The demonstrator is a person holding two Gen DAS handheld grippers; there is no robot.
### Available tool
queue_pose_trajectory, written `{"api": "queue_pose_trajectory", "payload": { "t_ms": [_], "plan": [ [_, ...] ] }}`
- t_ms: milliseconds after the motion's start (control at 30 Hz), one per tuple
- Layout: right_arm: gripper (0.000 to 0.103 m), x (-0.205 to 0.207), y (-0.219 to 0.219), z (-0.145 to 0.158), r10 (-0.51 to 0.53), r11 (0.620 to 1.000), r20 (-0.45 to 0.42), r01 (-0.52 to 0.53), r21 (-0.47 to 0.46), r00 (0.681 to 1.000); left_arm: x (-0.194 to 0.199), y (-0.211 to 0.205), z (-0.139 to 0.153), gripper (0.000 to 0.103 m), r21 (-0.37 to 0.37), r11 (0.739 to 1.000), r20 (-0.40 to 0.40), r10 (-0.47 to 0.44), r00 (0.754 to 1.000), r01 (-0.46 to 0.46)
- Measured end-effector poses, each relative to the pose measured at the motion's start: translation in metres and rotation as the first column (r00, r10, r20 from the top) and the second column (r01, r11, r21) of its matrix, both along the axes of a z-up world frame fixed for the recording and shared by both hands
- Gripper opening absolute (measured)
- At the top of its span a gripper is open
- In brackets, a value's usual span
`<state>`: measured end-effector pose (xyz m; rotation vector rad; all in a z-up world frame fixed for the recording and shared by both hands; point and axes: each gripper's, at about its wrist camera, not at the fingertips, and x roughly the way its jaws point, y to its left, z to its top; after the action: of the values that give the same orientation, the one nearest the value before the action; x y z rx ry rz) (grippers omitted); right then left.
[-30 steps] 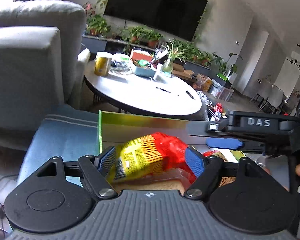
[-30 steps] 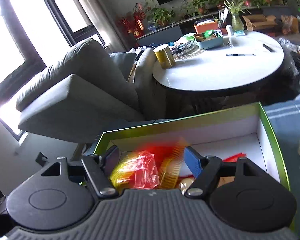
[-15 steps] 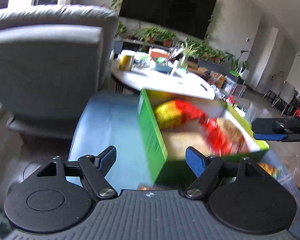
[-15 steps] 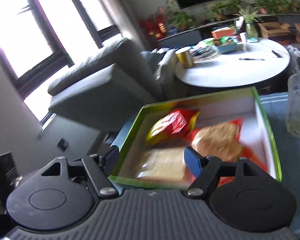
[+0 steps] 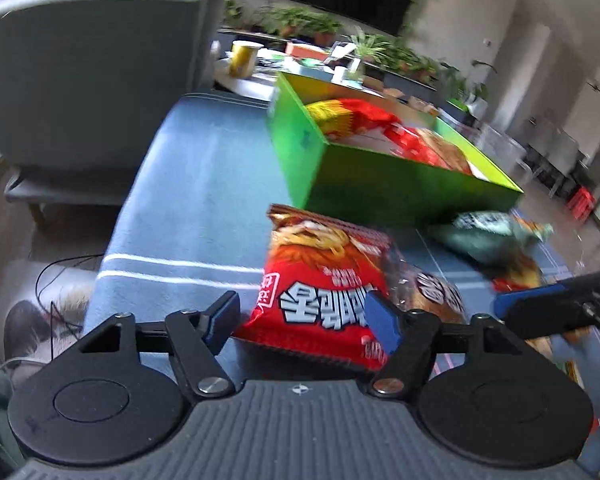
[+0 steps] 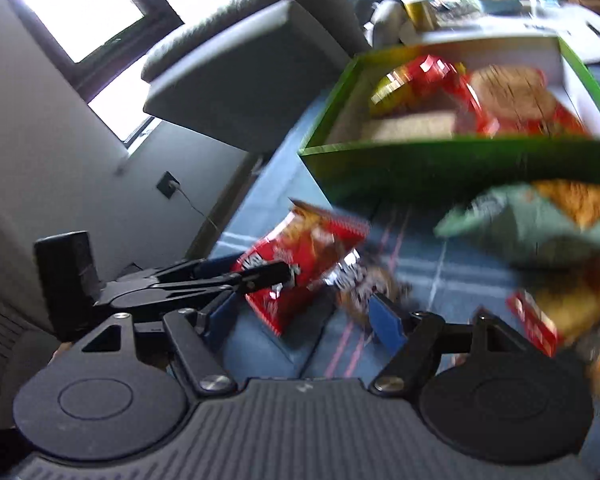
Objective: Organize snacks
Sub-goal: 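Move both grippers down to the red bag with white lettering, then grasp the red lettered bag with the right gripper while the left gripper grips it too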
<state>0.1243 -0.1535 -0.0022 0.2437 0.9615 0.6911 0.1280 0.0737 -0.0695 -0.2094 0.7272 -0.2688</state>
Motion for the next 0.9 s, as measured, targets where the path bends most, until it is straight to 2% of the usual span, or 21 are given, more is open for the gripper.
{"api": "queue_pose_trajectory", "payload": {
  "t_ms": [133,300,533,700,900],
  "plan": [
    [0.078,0.001,-0.005,-0.01,-0.009,0.999,-0.094,0.013,0.046,0.996,-0.021,-0.012,-0.001,0.062,0.023,1.0,0.014,-0.01,1.0,0.01],
    [0.078,0.003,-0.003,-0.017,-0.028,0.999,-0.135,0.031,0.022,0.991,-0.045,-0.024,0.0,0.063,0.073,0.995,0.035,-0.07,0.997,0.067],
    [0.078,0.004,0.011,-0.015,0.009,0.998,-0.148,0.0,0.057,0.989,-0.042,-0.005,0.011,0.064,-0.008,1.0,0.062,0.004,0.998,-0.004],
    [0.078,0.012,0.02,-0.023,-0.006,0.996,-0.173,0.02,0.085,0.985,-0.031,-0.001,0.006,0.064,-0.013,0.998,0.019,0.057,0.998,-0.057],
    [0.078,0.024,0.031,-0.034,-0.057,0.995,-0.187,0.07,0.065,0.981,-0.028,-0.002,-0.001,0.064,-0.077,0.995,0.017,0.064,0.998,-0.062]
  ]
}}
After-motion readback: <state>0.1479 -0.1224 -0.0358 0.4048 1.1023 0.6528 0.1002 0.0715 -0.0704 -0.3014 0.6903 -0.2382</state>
